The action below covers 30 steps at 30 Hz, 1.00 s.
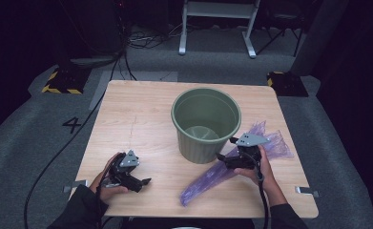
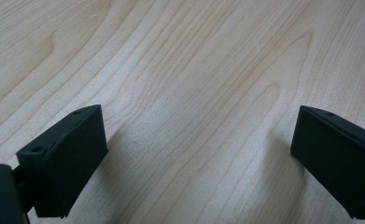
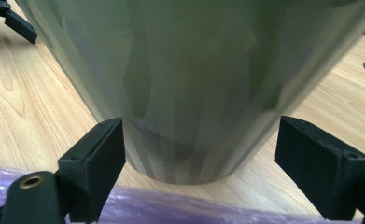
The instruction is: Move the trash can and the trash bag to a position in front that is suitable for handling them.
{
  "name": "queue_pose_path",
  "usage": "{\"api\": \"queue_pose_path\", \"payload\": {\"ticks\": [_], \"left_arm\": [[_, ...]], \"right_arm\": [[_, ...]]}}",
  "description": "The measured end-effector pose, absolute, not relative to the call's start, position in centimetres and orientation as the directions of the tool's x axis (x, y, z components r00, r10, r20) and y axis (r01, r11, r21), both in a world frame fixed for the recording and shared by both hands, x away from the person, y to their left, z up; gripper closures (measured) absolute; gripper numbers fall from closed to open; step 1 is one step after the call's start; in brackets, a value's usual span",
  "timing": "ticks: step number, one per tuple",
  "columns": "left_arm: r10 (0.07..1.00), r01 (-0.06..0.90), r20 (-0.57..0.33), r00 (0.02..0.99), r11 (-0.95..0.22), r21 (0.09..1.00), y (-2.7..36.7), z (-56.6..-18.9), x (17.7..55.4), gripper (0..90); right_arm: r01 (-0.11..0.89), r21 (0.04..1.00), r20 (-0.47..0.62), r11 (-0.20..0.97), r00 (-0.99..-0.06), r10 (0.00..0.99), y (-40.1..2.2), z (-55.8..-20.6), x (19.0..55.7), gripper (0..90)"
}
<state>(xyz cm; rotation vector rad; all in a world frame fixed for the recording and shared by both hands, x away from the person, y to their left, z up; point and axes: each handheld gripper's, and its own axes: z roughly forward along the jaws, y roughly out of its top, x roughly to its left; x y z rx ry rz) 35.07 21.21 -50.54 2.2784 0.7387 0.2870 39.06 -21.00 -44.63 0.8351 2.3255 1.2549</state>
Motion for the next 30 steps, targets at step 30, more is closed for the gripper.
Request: {"api": "queue_pose_path", "payload": {"ticks": [30], "left_arm": [[0.584, 0.425, -0.008, 0.812, -0.582, 0.693, 21.2, -50.5, 35.1, 3.2]], "right_arm": [[0.303, 0.836, -0.074, 0.457, -0.763, 0.642, -17.5, -45.0, 40.1, 15.3]]}}
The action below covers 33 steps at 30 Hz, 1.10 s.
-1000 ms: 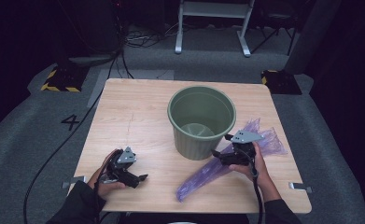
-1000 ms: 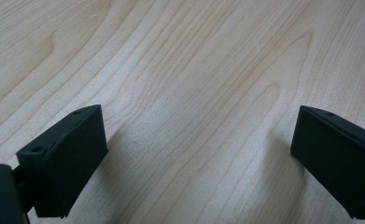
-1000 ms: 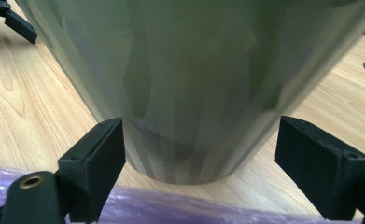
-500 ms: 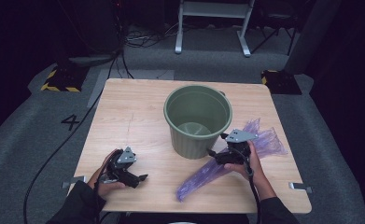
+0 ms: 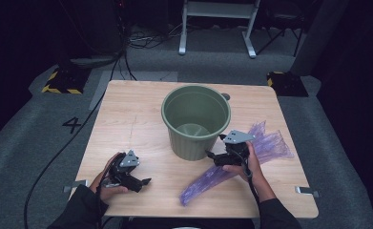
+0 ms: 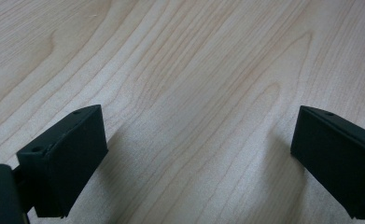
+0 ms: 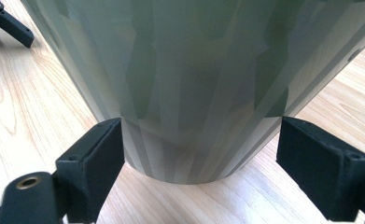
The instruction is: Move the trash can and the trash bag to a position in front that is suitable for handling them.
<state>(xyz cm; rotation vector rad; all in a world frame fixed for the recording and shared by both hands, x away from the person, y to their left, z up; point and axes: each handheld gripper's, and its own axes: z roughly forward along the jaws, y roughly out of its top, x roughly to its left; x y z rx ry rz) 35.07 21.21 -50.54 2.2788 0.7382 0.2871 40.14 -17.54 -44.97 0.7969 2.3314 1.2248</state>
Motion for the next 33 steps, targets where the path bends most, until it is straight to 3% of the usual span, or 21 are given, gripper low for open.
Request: {"api": "queue_pose_path", "payload": {"ticks": [12, 19, 26, 33], "left_arm": [[0.584, 0.425, -0.007, 0.812, -0.582, 0.693, 21.2, -50.5, 35.1, 3.3], [0.585, 0.426, -0.007, 0.811, -0.582, 0.692, 21.2, -50.5, 35.1, 3.3], [0.585, 0.426, -0.007, 0.811, -0.582, 0.693, 21.2, -50.5, 35.1, 3.3], [0.585, 0.426, -0.007, 0.811, -0.582, 0.693, 21.2, -50.5, 35.1, 3.3]], "right_arm": [[0.281, 0.83, -0.099, 0.481, -0.775, 0.624, -17.3, -44.6, 39.2, 17.2], [0.274, 0.822, -0.147, 0.499, -0.745, 0.651, -20.6, -44.0, 36.9, 16.6], [0.335, 0.814, -0.132, 0.474, -0.689, 0.713, -25.0, -44.6, 34.9, 16.3], [0.37, 0.811, -0.11, 0.452, -0.663, 0.74, -26.8, -46.2, 35.1, 18.3]]}}
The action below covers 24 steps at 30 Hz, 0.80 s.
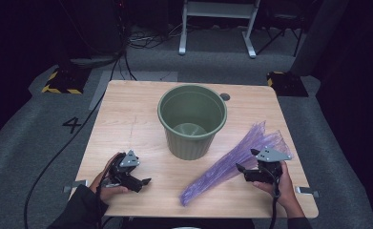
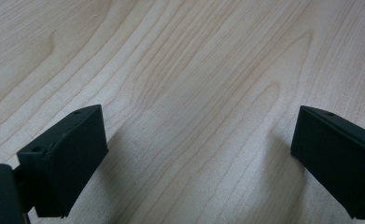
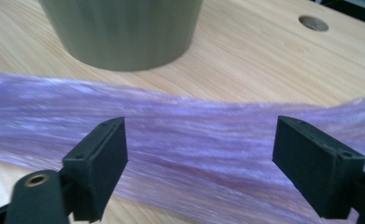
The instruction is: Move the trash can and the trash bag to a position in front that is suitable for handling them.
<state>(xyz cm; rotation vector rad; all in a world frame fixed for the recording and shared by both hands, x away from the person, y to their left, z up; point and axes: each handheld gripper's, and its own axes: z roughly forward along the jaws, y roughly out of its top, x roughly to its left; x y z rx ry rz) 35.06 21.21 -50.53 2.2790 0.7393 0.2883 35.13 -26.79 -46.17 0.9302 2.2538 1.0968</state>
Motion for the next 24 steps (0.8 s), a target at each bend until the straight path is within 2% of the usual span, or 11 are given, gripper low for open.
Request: {"api": "queue_pose_path", "payload": {"ticks": [10, 24], "left_arm": [[0.585, 0.426, -0.007, 0.811, -0.582, 0.693, 21.2, -50.5, 35.1, 3.3], [0.585, 0.426, -0.007, 0.811, -0.583, 0.692, 21.2, -50.5, 35.1, 3.2]], "right_arm": [[0.383, 0.805, -0.062, 0.454, -0.705, 0.706, -25.4, -47.5, 36.4, 17.4], [0.443, 0.766, -0.023, 0.466, -0.706, 0.708, -24.5, -49.5, 38.0, 20.2]]}}
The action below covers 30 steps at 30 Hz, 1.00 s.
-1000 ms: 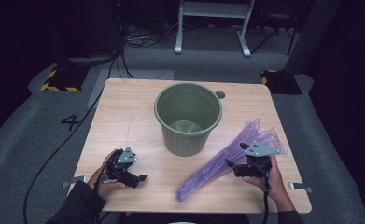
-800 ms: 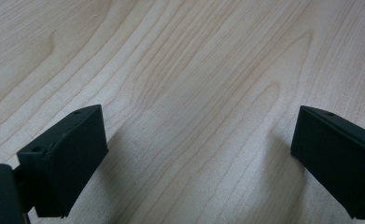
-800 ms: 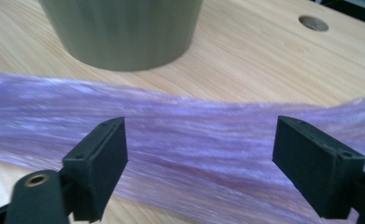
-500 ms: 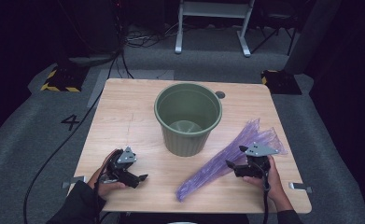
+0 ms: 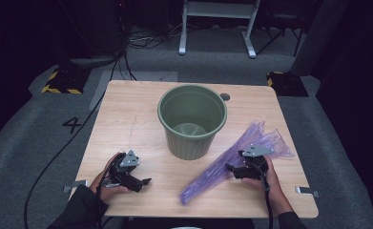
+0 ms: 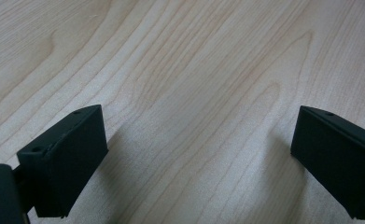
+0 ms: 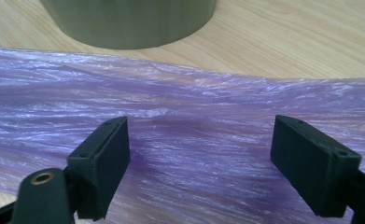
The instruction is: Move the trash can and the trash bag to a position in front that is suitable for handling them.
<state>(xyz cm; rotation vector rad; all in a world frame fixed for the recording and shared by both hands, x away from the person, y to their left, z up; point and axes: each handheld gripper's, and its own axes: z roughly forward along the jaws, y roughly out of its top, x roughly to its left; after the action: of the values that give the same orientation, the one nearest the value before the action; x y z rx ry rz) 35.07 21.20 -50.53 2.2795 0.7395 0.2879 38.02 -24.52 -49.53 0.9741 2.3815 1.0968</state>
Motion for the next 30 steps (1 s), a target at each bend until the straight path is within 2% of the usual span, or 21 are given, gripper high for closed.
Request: {"api": "queue_pose_path", "payload": {"ticks": [12, 22, 30], "left_arm": [[0.582, 0.425, -0.009, 0.813, -0.583, 0.693, 21.2, -50.5, 35.1, 3.2], [0.58, 0.423, -0.008, 0.814, -0.584, 0.692, 21.2, -50.5, 35.1, 3.2], [0.58, 0.423, -0.009, 0.815, -0.584, 0.692, 21.2, -50.5, 35.1, 3.2]], "right_arm": [[0.473, 0.737, -0.036, 0.482, -0.685, 0.728, -23.6, -50.1, 38.6, 23.1], [0.525, 0.73, -0.008, 0.438, -0.634, 0.773, -23.3, -50.1, 39.6, 23.2], [0.523, 0.733, -0.016, 0.435, -0.626, 0.78, -22.9, -50.1, 40.3, 23.9]]}}
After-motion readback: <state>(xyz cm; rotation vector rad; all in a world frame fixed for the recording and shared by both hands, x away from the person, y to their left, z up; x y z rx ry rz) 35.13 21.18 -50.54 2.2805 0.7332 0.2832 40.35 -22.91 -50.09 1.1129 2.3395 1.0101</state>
